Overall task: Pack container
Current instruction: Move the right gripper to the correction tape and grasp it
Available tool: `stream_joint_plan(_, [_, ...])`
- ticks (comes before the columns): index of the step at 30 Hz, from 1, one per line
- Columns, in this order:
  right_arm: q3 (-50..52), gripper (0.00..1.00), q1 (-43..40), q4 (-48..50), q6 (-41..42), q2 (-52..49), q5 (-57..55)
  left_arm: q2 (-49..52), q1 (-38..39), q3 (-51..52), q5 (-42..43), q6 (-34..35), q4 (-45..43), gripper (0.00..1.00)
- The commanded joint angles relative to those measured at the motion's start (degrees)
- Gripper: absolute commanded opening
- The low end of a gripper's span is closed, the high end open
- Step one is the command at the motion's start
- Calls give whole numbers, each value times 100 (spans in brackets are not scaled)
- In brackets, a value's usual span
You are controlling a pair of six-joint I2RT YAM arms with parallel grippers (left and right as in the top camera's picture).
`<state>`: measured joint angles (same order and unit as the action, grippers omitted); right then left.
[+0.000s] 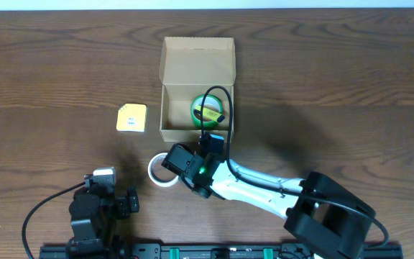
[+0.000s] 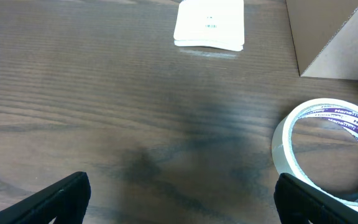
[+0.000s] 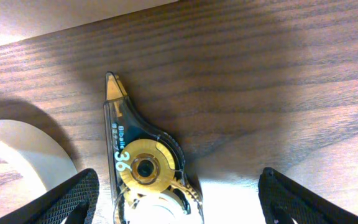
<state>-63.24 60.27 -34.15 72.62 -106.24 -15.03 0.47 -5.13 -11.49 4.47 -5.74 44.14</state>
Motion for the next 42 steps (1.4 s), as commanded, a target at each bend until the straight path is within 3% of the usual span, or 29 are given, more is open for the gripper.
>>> stream_joint_plan(1, [-87,82,-26,13,-46,-125,-149,-26,22,52,-42,107,175,95])
stream_joint_plan(6, [-87,78,-28,13,-46,-339,-101,-26,22,52,-42,107,175,95])
stream_joint_plan(8, [-87,68,-28,33,-44,-339,-101,-26,22,52,-42,107,175,95])
stream_joint_plan(12, [-87,37,-28,26,-46,-339,-101,-26,22,52,-42,107,175,95])
stream_joint_plan(14, [-87,28,-24,2,-48,-339,-98,-26,22,52,-42,107,175,95])
stream_joint_plan(26, [-94,18,-20,-387,-304,-98,393,-26,22,52,-42,107,175,95])
stream_joint_plan(38, [-94,13,57,-592,-643,1062,234,-26,22,52,-42,107,175,95])
stream_joint_plan(42, [-195,12,57,-592,-1099,1405,-195,-26,22,52,-42,107,175,95])
